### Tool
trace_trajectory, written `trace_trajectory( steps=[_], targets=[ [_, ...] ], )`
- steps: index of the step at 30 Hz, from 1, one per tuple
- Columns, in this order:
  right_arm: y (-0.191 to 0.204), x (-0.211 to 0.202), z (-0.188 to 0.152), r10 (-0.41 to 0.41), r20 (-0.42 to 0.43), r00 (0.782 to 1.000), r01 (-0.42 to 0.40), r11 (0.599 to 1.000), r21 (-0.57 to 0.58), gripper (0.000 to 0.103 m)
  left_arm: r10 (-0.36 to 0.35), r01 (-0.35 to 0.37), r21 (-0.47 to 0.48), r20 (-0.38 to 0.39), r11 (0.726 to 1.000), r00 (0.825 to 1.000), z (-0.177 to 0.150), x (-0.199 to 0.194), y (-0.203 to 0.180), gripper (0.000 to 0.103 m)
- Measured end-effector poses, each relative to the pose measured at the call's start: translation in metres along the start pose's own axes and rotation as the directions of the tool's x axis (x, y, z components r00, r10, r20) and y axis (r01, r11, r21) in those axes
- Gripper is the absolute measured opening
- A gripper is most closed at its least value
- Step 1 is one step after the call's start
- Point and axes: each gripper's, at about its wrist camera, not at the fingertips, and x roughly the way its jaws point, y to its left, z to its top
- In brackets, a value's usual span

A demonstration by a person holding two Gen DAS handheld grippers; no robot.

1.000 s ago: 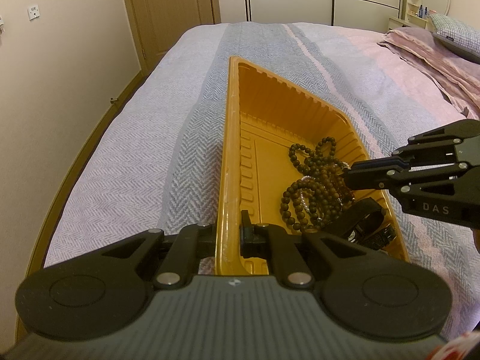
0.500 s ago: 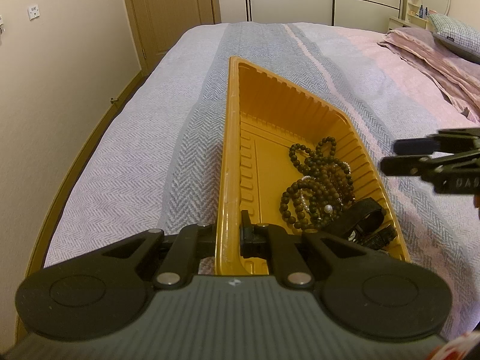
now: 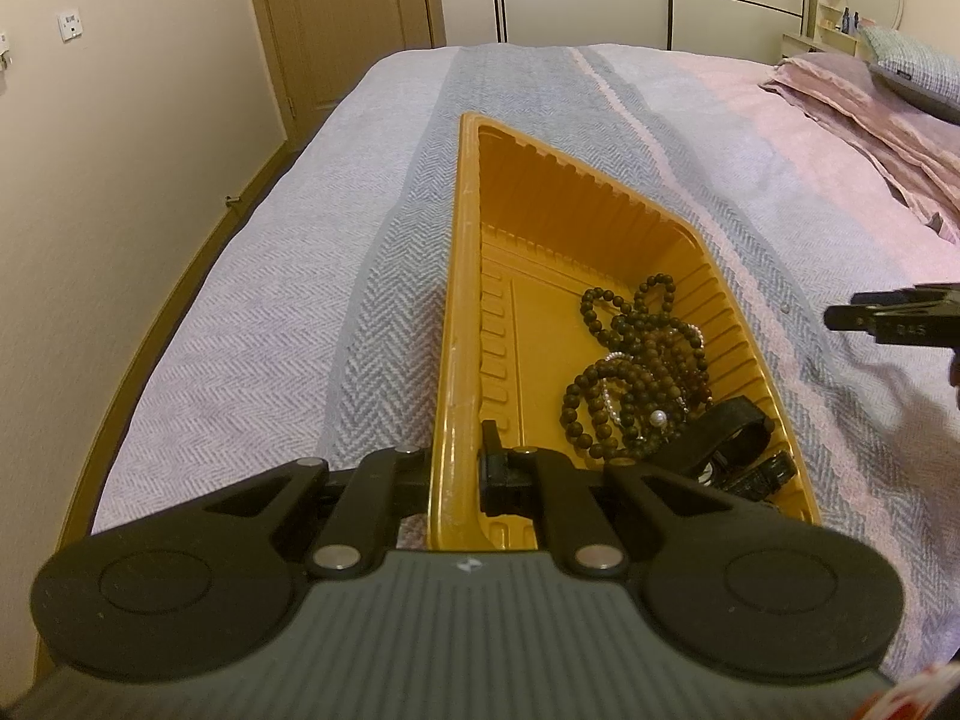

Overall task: Organize jewelry
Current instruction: 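Move the right tool to the small stud earring and grasp it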

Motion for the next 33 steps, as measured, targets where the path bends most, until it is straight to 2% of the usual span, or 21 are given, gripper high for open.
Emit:
trace_trajectory(
  steps=[1,5,10,15,17,23,33],
  targets=[
    [0.0,0.004,0.0,-0.003,-0.005,1.0,0.003,1.0,-0.015,0.05,0.0,0.0,0.0,-0.001,1.0,1.0,0.0,0.0,0.0,0.006],
    [0.007,0.022,0.003,-0.012,-0.017,1.0,0.011,0.998,-0.067,0.034,0.001,-0.001,-0.001,-0.004,1.0,1.0,0.0,0.001,0.001,0.006],
    [0.016,0.044,0.005,-0.024,-0.033,0.999,0.018,0.989,-0.15,0.029,0.001,-0.001,0.002,-0.004,1.0,1.0,0.0,0.001,0.001,0.006],
    [0.016,0.056,0.006,-0.025,-0.043,0.999,0.018,0.987,-0.163,0.026,0.002,-0.002,0.0,-0.006,1.0,1.0,0.0,0.002,0.001,0.006],
    [0.016,0.058,0.006,-0.022,-0.043,0.999,0.015,0.987,-0.158,0.016,0.003,-0.003,0.0,-0.007,1.0,1.0,0.0,0.002,0.001,0.006],
    [0.022,0.054,0.005,-0.031,-0.025,0.999,0.026,0.983,-0.18,0.016,0.002,-0.002,0.0,-0.007,1.0,1.0,0.0,0.003,0.001,0.006],
    [0.041,0.018,0.008,-0.022,0.057,0.998,0.036,0.968,-0.249,0.016,0.002,-0.002,-0.001,-0.007,1.0,1.0,0.0,0.003,0.001,0.006]
  ],
)
